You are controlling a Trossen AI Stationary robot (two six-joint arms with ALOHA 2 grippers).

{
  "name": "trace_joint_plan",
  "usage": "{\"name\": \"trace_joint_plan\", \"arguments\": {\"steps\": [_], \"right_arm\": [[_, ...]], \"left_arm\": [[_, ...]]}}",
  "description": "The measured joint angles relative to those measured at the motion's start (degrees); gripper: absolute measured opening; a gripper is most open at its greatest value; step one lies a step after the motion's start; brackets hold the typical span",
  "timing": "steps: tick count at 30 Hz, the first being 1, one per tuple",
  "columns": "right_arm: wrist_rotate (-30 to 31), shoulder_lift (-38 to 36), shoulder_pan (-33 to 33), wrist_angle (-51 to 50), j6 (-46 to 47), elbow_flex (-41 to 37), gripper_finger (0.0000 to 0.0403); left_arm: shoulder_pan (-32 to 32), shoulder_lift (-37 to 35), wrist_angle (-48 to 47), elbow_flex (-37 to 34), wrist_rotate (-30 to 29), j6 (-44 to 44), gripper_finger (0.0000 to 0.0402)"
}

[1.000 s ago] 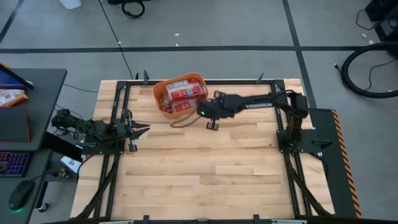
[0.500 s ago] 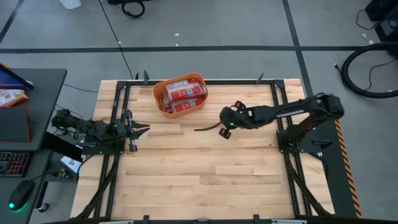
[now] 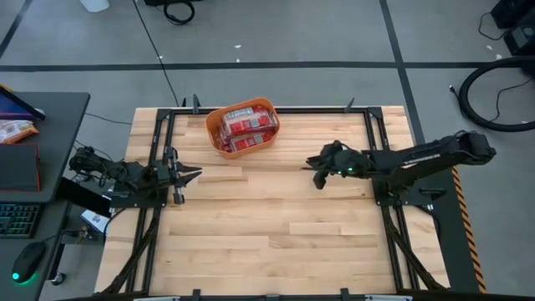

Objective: Sort popcorn bags into baskets
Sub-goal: Return to Home Position

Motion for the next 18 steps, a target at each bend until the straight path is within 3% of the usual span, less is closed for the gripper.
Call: {"name": "trace_joint_plan", "arguments": {"steps": [18], "right_arm": [[0.25,-26.27,-0.02,16.87,0.99,-19.63,0.0063]], "left_arm": [[0.0,0.01,-0.05,0.0,0.01,-0.09,0.005]]}}
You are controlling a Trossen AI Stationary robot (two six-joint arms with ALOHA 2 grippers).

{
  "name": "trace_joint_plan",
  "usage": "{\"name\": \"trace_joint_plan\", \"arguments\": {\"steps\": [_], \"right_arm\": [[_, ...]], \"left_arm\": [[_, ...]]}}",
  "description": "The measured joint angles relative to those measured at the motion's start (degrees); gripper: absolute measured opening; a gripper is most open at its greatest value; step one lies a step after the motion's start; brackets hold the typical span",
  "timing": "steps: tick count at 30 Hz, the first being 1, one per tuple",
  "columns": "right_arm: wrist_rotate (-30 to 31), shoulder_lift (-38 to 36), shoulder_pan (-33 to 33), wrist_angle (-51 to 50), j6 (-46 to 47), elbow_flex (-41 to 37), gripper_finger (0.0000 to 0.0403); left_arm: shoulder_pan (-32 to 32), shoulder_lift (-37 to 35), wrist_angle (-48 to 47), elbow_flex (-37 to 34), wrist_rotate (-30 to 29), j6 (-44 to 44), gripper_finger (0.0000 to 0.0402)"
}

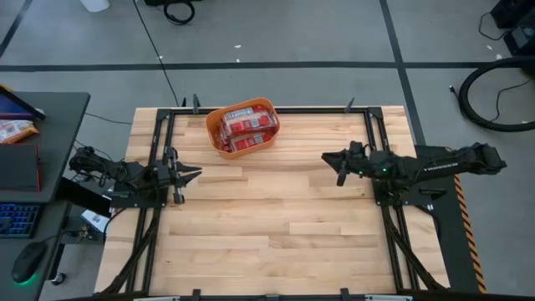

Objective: Sort popcorn bags into baskets
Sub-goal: Return to Home Position

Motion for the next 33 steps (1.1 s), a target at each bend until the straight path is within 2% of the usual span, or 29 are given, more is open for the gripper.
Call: {"name": "trace_joint_plan", "arguments": {"steps": [6,11,16,22,26,33], "right_arm": [[0.16,-8.23,-0.26,4.68,-0.3,-5.51,0.0063],[0.2,-13.43,-0.26,4.86,0.1,-9.01,0.0062],[-0.93,-16.32,-0.26,2.81,-1.05,-9.53,0.0062],[-1.53,-18.55,-0.26,3.03,-5.56,-9.53,0.0062],[-2.31,-19.46,-0.26,3.25,-7.88,-9.53,0.0062],[-2.8,-19.22,-0.26,3.22,-5.06,-9.53,0.0062]], "left_arm": [[0.0,0.03,-0.01,0.0,0.01,-0.03,0.005],[0.02,0.06,-0.03,0.0,0.01,-1.28,0.005],[0.0,0.06,6.4,-0.09,-0.01,1.64,0.005],[0.05,-0.02,7.7,-0.46,0.2,2.26,0.005],[0.07,-0.38,16.25,-2.09,1.67,8.22,0.005],[0.07,-0.36,22.01,-2.34,0.56,28.92,0.005]]}}
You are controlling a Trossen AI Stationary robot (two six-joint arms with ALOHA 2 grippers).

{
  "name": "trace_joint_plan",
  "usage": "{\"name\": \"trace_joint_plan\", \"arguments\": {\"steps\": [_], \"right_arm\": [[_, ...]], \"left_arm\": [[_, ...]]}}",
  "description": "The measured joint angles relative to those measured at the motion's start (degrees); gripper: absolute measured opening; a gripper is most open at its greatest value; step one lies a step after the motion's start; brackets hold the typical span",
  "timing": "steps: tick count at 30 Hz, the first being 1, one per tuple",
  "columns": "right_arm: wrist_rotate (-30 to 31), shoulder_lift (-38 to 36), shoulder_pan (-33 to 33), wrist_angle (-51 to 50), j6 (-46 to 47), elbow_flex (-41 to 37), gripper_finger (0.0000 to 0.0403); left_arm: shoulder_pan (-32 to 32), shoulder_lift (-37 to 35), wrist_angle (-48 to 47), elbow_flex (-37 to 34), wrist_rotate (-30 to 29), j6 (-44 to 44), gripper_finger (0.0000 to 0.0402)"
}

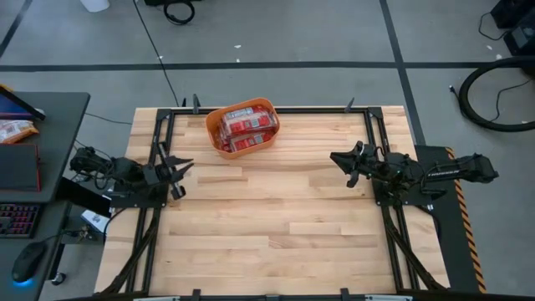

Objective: Sort popcorn bags into baskets
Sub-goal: Return to Home Position

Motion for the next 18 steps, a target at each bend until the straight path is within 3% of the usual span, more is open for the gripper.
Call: {"name": "trace_joint_plan", "arguments": {"steps": [5,8,11,14,18], "right_arm": [[0.0,0.01,0.0,-0.01,0.02,0.0,0.0062],[0.0,0.01,0.0,-0.02,0.02,0.0,0.0062],[0.0,0.01,0.0,-0.03,0.02,0.0,0.0062],[0.0,0.01,0.0,-0.01,0.02,0.0,0.0062],[0.0,0.01,0.0,-0.03,0.02,0.0,0.0062]], "left_arm": [[0.0,0.02,1.36,0.0,5.61,8.93,0.005],[0.0,0.09,1.18,0.0,13.47,10.25,0.005],[0.0,0.09,1.21,0.0,17.31,9.18,0.005],[0.0,0.09,1.29,0.0,17.88,6.45,0.005],[0.0,0.09,-1.62,0.0,13.29,-0.57,0.005]]}}
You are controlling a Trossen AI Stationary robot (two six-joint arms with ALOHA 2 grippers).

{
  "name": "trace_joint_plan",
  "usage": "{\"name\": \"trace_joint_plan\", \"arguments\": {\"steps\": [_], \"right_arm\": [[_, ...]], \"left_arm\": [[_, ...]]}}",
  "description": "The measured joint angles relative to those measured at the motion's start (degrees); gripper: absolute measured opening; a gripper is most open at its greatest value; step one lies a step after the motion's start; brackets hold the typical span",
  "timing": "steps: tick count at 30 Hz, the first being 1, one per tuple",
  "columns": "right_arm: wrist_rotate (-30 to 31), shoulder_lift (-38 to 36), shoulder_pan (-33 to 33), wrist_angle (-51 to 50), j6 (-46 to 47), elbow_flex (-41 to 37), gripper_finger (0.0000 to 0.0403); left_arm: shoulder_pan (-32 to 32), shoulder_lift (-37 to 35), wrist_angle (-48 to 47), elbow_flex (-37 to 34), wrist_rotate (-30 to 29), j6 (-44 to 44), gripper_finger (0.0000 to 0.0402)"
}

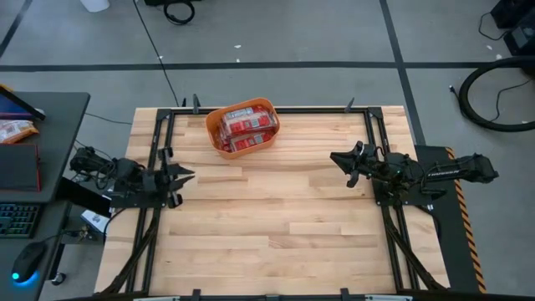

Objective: Sort popcorn bags into baskets
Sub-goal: Return to Home Position

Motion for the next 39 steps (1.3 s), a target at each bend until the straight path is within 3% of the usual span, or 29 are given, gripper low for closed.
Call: {"name": "trace_joint_plan", "arguments": {"steps": [8,39], "right_arm": [[0.0,0.0,0.0,0.0,0.0,0.0,0.0062],[0.0,0.0,0.0,0.0,0.0,0.0,0.0063]], "left_arm": [[0.0,0.0,-4.56,0.0,-2.04,-10.07,0.005],[0.0,0.0,-4.54,0.0,-2.04,-10.12,0.005]]}}
